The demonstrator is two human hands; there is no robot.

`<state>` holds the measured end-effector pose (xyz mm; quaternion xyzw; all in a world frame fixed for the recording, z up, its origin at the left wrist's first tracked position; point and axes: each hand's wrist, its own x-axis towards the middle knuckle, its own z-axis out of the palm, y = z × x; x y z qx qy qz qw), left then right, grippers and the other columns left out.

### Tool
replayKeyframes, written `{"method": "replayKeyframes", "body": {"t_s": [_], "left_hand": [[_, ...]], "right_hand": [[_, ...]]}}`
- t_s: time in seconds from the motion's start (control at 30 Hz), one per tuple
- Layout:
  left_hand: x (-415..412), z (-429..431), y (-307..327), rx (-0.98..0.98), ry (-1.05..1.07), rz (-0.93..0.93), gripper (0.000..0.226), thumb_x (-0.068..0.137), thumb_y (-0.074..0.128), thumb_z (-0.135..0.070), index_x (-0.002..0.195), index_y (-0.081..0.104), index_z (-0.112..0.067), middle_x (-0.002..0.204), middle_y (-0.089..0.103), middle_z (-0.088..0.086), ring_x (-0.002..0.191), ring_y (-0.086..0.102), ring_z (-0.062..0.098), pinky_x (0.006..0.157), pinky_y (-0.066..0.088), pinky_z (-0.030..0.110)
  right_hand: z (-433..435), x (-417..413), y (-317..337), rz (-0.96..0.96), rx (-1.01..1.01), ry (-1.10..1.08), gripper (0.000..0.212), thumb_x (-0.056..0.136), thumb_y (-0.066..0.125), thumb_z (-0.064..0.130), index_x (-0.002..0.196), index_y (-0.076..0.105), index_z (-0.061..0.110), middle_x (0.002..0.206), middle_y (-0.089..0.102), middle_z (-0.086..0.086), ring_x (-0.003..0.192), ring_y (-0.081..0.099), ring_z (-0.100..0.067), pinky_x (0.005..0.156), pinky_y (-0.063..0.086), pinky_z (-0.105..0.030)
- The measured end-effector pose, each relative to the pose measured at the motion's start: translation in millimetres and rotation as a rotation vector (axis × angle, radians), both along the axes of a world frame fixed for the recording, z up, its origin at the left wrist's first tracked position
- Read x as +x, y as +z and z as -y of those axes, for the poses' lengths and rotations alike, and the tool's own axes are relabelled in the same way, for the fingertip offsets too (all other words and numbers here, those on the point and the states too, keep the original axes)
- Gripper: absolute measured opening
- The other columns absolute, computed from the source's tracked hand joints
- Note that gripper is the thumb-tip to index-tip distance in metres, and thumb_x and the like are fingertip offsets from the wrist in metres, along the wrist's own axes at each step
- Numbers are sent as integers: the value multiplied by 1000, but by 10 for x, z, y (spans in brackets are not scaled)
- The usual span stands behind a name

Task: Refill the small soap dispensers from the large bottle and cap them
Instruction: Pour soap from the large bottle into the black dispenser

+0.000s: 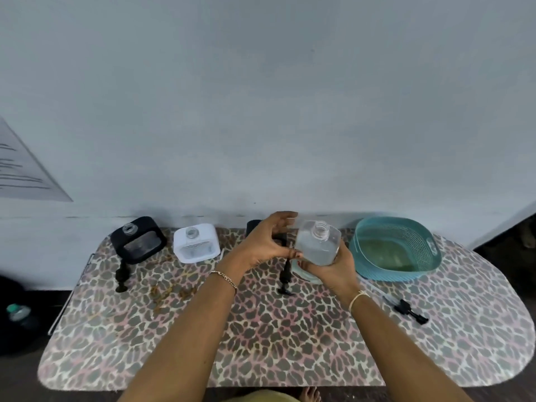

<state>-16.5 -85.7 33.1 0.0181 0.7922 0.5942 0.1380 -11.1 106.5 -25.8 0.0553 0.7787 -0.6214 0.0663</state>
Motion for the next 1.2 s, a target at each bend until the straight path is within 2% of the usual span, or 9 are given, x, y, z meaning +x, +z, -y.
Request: {"method": "replayKeyframes", "body": {"t_s": [0.1,0.2,0.3,0.37,0.57,0.77,0.97,1.1,1.2], "left_hand": [[-23,238,-186,-120,249,-38,70,60,91,-17,120,56,-25,111,65,-5,103,61,10,81,49,13],[-115,381,-443,-339,387,-100,70,55,92,-27,115,57,-26,107,61,-5,105,59,17,90,50,29],[-206,428,-611,-530,335,-95,86,58,90,-33,132,47,-24,130,51,3,125,44,23,106,37,36],[-265,436,-693,-573,287,-64,94,62,88,-30,140,38,-21,142,42,6,133,35,26,110,29,37],[-411,447,-901,-737,192,-28,86,70,80,-16,143,34,-17,142,43,9,130,40,28,108,38,44],[-463,446,-1005,-683,262,-40,59,72,78,-13,122,49,-14,115,59,7,106,55,25,89,48,37],[-369,473,-992,-596,275,-33,54,70,81,-11,113,48,-9,101,59,4,92,57,21,73,41,27],[-183,463,-931,-449,370,-12,59,65,87,-21,107,46,-13,98,55,-4,89,55,16,73,43,27],[-22,412,-874,-345,441,5,59,66,86,-25,106,43,-20,101,56,-6,95,57,16,80,50,32]], "right_hand": [[2,0,-75,19,3,-28,83,40,96,26,115,60,20,107,70,2,100,66,-18,86,58,-44],[6,-7,-134,27,13,-63,83,45,97,18,119,58,20,109,68,3,102,65,-17,88,57,-40],[18,-22,-163,14,46,-89,84,45,97,19,119,57,24,110,66,8,104,64,-15,88,56,-33],[19,-45,-206,16,56,-102,84,44,97,22,118,57,26,110,66,9,104,63,-15,88,56,-34],[21,-120,-306,42,57,-125,86,44,97,22,120,58,25,111,67,8,105,64,-14,90,56,-37],[18,-144,-333,56,63,-131,85,47,96,20,122,58,21,111,67,7,105,64,-15,88,56,-32],[11,-125,-287,61,63,-117,83,47,96,17,121,58,20,111,67,5,104,64,-15,85,55,-27],[15,-79,-214,37,79,-109,77,48,95,16,116,59,25,110,68,6,104,65,-15,87,56,-32],[38,-5,-156,10,102,-72,77,51,94,14,116,56,29,110,67,8,105,64,-13,85,55,-26]]}}
